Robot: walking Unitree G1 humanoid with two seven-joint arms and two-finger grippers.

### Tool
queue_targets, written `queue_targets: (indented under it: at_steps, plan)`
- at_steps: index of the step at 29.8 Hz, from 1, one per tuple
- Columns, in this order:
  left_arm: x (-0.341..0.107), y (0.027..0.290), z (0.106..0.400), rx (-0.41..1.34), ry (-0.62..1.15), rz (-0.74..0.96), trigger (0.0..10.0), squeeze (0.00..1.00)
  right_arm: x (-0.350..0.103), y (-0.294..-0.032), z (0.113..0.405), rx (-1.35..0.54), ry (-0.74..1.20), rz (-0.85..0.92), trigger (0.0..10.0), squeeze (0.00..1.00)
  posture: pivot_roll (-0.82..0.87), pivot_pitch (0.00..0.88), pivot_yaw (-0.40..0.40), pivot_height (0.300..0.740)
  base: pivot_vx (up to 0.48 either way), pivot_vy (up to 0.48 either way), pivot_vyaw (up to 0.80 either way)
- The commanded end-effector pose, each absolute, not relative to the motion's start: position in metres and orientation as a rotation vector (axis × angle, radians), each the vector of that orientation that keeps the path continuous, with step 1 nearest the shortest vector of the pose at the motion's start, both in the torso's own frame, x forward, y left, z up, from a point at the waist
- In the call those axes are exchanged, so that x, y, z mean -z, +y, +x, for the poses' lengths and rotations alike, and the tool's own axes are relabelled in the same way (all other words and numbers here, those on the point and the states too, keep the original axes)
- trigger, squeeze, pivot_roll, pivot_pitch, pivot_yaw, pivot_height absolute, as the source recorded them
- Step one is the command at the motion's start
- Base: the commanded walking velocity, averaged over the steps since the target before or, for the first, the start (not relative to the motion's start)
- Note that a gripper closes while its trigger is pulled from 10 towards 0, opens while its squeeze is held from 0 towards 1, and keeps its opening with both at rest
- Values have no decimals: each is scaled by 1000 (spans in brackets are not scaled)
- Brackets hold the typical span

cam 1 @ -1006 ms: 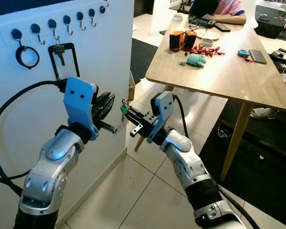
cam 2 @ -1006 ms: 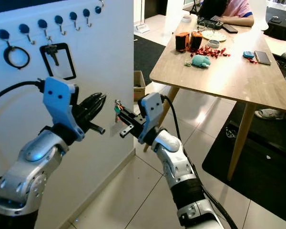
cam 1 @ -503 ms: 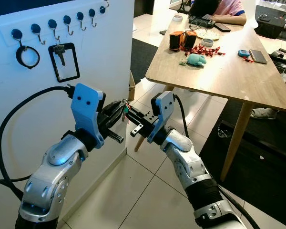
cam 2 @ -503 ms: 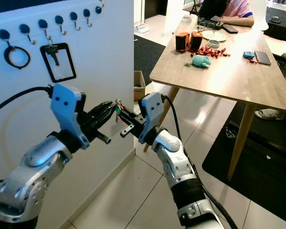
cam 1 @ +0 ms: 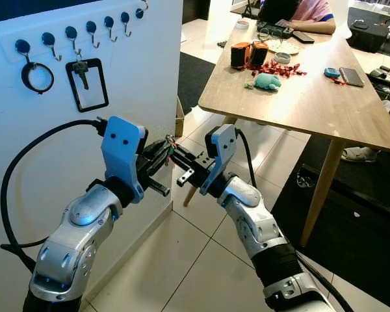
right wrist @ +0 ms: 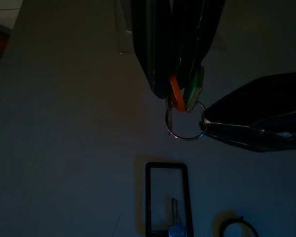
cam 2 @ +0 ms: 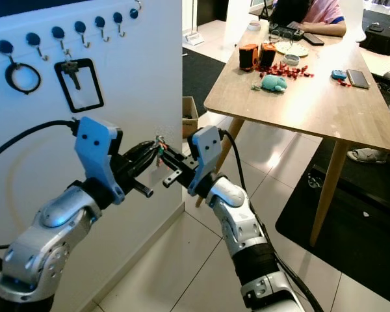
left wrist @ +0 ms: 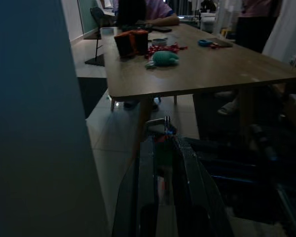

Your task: Hang keys on a hook

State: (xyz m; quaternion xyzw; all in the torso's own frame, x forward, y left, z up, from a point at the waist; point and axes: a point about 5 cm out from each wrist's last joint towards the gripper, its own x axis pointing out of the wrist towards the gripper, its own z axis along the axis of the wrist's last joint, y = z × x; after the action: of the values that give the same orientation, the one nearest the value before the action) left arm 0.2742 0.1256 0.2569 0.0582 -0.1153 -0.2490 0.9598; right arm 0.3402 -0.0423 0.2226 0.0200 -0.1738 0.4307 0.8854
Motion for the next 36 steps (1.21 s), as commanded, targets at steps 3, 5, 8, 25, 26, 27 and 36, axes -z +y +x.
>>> queue_targets:
  at_steps: [3, 5, 8, 25, 26, 27, 36]
  plan:
    - [-255, 122, 275, 512, -234, 107, 10000, 0, -225, -39, 338, -916, -367, 38, 10000, 0, 177, 178, -34, 740, 0, 0, 0]
    - [-255, 122, 275, 513, -236, 106, 10000, 0, -225, -38, 338, -918, -366, 37, 10000, 0, 177, 178, -34, 740, 0, 0, 0]
    - [-255, 122, 275, 514, -236, 105, 8353, 0, -225, -38, 338, -918, -366, 37, 10000, 0, 177, 177, -35, 740, 0, 0, 0]
    - [-258, 123, 273, 520, -246, 87, 0, 0, -224, -39, 339, -913, -360, 38, 10000, 0, 179, 182, -36, 740, 0, 0, 0]
    - [-258, 122, 273, 523, -248, 81, 196, 0, -223, -40, 340, -904, -359, 36, 10000, 0, 179, 184, -36, 740, 0, 0, 0]
    - [-259, 122, 273, 523, -249, 75, 5529, 0, -222, -41, 341, -889, -359, 32, 10000, 0, 180, 186, -35, 740, 0, 0, 0]
    - [-262, 120, 272, 529, -249, 45, 10000, 0, -219, -44, 344, -854, -340, 55, 10000, 1000, 180, 186, -35, 740, 0, 0, 0]
